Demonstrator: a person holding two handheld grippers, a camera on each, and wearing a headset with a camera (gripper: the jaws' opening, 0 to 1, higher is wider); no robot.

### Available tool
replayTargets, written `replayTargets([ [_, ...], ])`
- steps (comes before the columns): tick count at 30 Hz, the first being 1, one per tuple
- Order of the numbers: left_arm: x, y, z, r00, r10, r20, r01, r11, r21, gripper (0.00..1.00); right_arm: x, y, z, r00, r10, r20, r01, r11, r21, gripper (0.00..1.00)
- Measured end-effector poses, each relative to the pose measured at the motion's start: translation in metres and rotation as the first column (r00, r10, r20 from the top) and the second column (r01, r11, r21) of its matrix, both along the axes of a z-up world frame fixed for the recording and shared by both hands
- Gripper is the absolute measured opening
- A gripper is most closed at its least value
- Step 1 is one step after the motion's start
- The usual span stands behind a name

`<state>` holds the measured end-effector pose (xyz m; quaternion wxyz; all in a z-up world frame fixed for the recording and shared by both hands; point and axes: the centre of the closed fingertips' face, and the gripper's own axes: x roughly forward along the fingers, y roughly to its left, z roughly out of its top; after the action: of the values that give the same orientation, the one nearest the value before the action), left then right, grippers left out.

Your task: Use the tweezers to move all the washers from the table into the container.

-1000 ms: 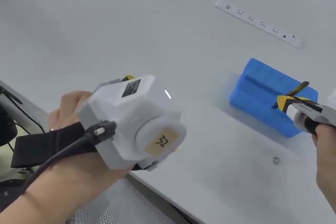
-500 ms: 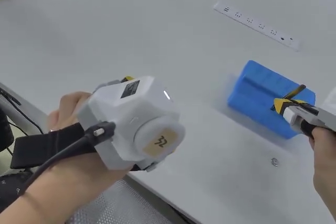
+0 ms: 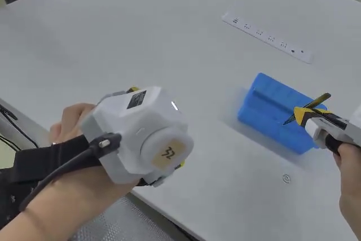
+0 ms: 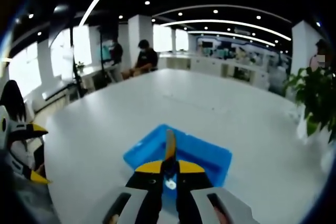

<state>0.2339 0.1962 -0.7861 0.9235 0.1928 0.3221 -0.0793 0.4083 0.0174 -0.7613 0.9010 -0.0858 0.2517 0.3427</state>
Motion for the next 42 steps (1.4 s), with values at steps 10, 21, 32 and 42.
replayTargets([
  [10,0.002,-0.001,0.000,1.000,-0.008,0.008,0.008,1.000,-0.001,0.78,-0.019,-0.012,0.019,1.000,-0.017,0.012,0.016,0.999,0.042,0.05],
  [21,0.003,-0.001,-0.001,1.000,-0.008,0.008,0.008,1.000,-0.004,0.77,-0.046,-0.021,0.000,0.999,-0.013,-0.046,0.015,0.999,0.042,0.05],
  [32,0.003,-0.002,-0.002,1.000,-0.015,0.001,0.015,1.000,0.001,0.77,-0.061,-0.033,-0.026,0.995,-0.026,-0.100,0.029,0.999,0.024,0.05],
  [42,0.002,-0.002,-0.003,1.000,-0.017,-0.008,0.017,1.000,0.007,0.77,-0.066,-0.044,-0.043,0.990,-0.046,-0.131,0.044,0.999,-0.019,0.05],
])
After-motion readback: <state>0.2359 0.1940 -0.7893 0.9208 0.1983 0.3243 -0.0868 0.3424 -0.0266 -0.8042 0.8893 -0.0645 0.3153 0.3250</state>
